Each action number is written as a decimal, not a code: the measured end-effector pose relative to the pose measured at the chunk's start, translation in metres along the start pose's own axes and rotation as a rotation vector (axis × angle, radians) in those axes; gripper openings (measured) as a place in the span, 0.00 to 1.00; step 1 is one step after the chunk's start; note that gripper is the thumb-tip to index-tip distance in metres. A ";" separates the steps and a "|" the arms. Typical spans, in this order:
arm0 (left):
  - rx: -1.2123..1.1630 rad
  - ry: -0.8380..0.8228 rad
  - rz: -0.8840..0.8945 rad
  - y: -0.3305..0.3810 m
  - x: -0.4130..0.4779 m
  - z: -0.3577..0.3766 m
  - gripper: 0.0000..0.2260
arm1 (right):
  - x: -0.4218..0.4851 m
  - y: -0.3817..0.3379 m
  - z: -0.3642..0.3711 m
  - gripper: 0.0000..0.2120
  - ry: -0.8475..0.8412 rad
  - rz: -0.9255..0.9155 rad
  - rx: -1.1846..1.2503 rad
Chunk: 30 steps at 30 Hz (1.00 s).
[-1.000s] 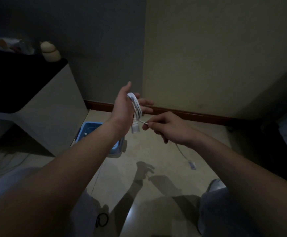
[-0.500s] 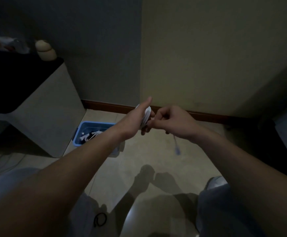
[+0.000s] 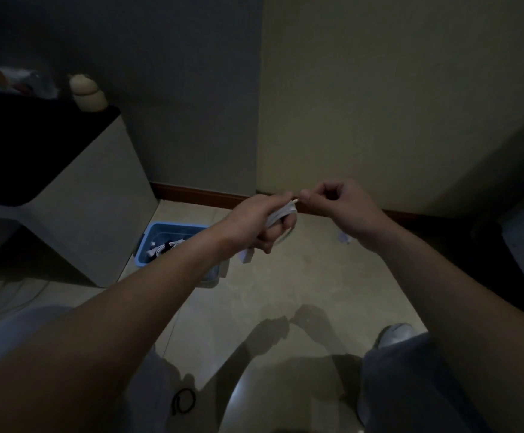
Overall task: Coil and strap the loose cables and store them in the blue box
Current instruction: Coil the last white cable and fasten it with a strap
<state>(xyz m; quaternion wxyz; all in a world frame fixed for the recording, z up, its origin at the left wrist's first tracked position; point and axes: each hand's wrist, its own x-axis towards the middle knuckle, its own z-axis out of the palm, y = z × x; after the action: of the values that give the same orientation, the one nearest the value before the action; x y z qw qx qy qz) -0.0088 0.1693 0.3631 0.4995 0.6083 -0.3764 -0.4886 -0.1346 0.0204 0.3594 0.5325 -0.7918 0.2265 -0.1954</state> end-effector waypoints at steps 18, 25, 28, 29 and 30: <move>-0.885 0.185 0.025 0.001 0.000 -0.030 0.22 | -0.012 0.003 0.034 0.10 -0.341 0.306 0.181; -0.907 0.311 0.000 0.005 0.000 -0.022 0.19 | -0.019 -0.010 0.053 0.07 -0.219 0.307 0.194; -0.870 0.366 -0.020 0.007 -0.002 -0.016 0.17 | -0.020 -0.014 0.054 0.06 -0.173 0.293 0.189; -0.858 0.393 -0.026 0.008 -0.002 -0.015 0.17 | -0.021 -0.015 0.055 0.06 -0.160 0.296 0.198; -0.847 0.418 -0.033 0.008 -0.002 -0.014 0.16 | -0.021 -0.016 0.056 0.05 -0.153 0.298 0.210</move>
<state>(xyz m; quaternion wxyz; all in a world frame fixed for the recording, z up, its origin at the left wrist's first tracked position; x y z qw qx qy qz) 0.0044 0.1727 0.3716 0.7608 0.4424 -0.0258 -0.4742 -0.1186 0.0796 0.3527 0.6510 -0.7022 0.2782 -0.0760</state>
